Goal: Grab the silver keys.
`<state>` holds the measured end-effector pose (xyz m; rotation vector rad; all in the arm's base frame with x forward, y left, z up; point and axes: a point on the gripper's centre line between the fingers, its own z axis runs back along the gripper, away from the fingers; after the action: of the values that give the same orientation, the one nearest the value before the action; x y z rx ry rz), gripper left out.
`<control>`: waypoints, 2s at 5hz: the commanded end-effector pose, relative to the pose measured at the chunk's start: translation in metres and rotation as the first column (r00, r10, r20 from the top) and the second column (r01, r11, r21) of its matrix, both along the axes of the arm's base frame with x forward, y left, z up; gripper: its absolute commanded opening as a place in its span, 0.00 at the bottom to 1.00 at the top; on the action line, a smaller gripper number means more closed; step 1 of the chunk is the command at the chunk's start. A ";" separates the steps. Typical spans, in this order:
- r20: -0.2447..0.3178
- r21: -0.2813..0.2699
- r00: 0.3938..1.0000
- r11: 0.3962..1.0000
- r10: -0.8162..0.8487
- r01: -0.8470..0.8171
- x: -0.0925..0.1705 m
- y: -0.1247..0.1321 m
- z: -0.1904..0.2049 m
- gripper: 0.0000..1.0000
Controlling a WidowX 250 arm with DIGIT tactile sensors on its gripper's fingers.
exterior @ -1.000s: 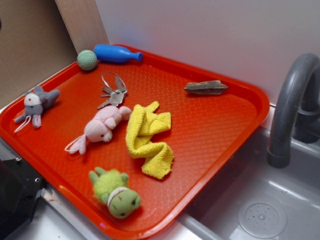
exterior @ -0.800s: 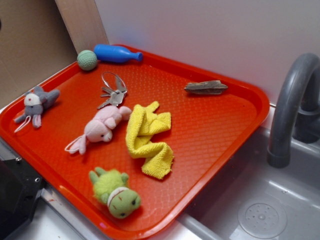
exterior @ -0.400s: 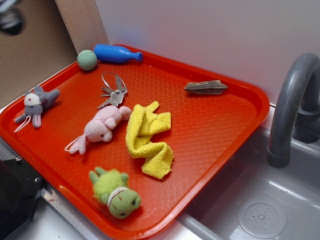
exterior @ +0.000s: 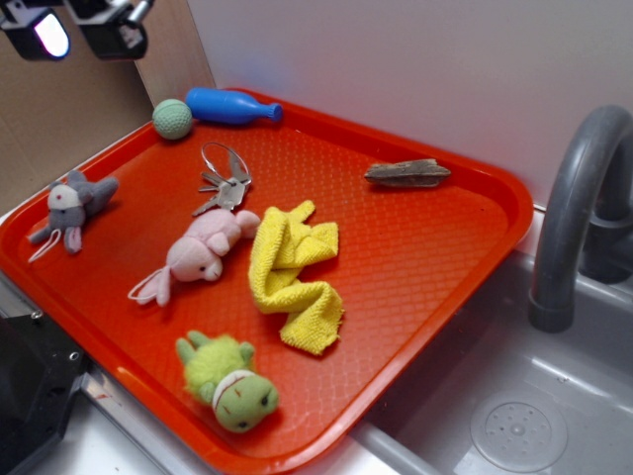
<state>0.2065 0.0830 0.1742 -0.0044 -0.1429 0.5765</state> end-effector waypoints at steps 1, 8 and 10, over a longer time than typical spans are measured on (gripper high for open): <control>0.117 -0.276 0.915 0.898 0.386 -0.344 0.030 0.022 -0.074 1.00; 0.055 -0.212 0.997 0.976 0.057 -0.044 0.046 -0.004 -0.075 0.00; 0.048 0.011 0.917 0.918 -0.395 0.395 0.025 -0.024 0.023 0.00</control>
<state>0.2328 0.0541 0.1858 -0.0550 -0.1220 0.1778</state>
